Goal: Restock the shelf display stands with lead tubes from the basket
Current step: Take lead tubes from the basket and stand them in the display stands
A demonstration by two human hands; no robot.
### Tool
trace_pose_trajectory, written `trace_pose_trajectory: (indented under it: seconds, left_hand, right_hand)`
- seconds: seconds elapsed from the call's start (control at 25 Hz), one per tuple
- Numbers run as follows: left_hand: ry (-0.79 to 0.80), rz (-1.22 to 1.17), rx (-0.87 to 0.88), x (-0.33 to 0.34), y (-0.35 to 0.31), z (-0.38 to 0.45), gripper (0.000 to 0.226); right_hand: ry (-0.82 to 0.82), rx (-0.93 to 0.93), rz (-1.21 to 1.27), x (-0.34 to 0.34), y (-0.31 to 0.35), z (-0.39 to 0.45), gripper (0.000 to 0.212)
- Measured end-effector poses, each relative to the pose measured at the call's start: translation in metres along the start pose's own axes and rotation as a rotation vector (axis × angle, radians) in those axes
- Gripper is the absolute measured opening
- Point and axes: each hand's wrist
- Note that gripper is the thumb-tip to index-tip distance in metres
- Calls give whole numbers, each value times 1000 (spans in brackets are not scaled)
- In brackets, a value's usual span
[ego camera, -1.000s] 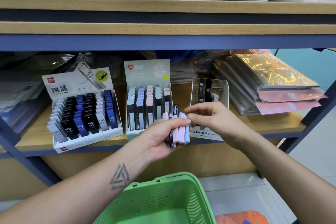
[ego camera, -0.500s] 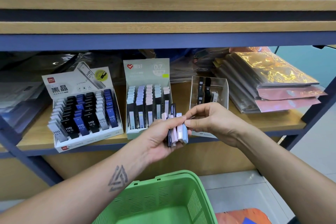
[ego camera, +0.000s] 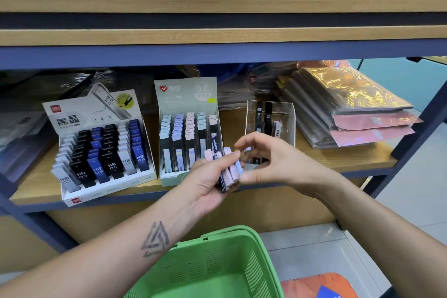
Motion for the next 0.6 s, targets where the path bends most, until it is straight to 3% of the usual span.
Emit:
trace_pose_trajectory:
  seconds: [0.08,0.32,0.6]
  left_hand:
    - [-23,-37,9,1,1,1,39]
    - [-10,-18,-15,-4,0,1,25]
    - [-60,48,66,-3,2,3,33]
  right_hand:
    - [-28,-44,-114,2,-1,-3,50]
    - [-265,109,183,-18,-12,-5,19]
    - [-206,136,200,-22,-14,-14,24]
Point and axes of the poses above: each hand's wrist, its own z-axis towards the middle knuckle, its own x-axis out of the palm, y = z × x
